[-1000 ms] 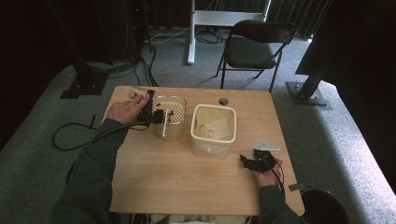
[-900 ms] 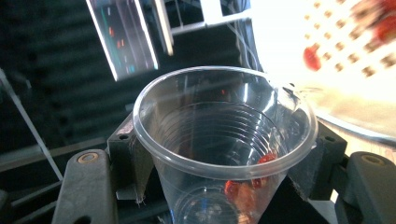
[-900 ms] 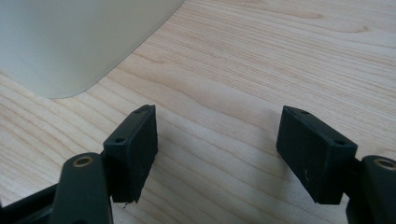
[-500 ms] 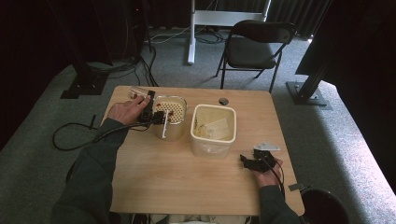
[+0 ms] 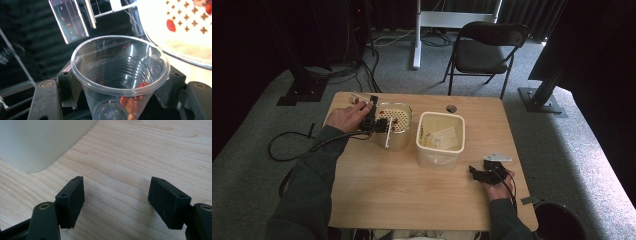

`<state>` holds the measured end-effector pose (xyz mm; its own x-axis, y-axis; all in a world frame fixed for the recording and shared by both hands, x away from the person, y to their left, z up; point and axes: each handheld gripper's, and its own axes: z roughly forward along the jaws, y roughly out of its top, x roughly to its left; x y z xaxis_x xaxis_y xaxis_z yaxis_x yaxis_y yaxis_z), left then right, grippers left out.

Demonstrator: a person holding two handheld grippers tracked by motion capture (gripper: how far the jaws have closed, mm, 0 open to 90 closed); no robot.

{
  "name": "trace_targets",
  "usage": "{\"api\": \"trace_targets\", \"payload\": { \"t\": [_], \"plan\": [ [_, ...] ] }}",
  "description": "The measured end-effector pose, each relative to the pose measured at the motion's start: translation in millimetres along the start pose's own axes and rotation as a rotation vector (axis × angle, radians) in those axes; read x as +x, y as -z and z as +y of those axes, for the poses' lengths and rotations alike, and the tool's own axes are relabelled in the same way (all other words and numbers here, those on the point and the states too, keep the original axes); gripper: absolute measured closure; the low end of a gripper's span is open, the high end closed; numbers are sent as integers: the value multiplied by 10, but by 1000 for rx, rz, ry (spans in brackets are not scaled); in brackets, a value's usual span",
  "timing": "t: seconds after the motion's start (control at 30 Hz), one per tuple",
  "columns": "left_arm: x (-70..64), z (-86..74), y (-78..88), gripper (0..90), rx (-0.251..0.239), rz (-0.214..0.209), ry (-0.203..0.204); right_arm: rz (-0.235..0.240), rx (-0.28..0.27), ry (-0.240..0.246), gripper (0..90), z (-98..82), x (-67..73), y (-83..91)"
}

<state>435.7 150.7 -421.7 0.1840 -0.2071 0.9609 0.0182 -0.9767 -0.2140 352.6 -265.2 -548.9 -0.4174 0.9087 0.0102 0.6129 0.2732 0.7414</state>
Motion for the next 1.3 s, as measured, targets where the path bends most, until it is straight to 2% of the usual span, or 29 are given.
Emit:
{"api": "trace_targets", "payload": {
  "t": [0.03,0.07,0.1,0.27,0.43,0.7,0.87,1.0,1.03,1.07,1.2,1.3],
  "plan": [
    [46,-4,2,326,-10,-23,63,0,0,1,284,0,-1,0],
    [83,-6,7,326,-17,-45,108,1,0,2,284,1,-2,-1],
    [121,-2,9,326,-20,-60,129,1,0,2,284,1,-2,-1],
    [218,-12,14,326,-50,-116,298,1,-1,4,283,1,-3,-2],
    [273,-44,3,325,-73,-159,416,1,-1,4,283,1,-3,-1],
    [372,-147,18,324,-140,-211,640,1,-1,4,284,2,-3,-2],
    [371,-179,21,324,-137,-236,689,1,0,4,284,2,-2,-2],
    [426,-215,17,324,-157,-263,779,1,-1,4,284,2,-3,-3],
    [426,-215,17,324,-157,-263,779,1,-1,4,284,2,-3,-3],
    [456,-230,25,324,-170,-284,819,1,-1,4,284,2,-2,-3],
    [486,-226,53,324,-196,-309,873,1,-1,3,283,2,-2,-2],
    [516,-232,64,324,-224,-339,937,1,0,3,284,2,-2,-3]
  ]
}}
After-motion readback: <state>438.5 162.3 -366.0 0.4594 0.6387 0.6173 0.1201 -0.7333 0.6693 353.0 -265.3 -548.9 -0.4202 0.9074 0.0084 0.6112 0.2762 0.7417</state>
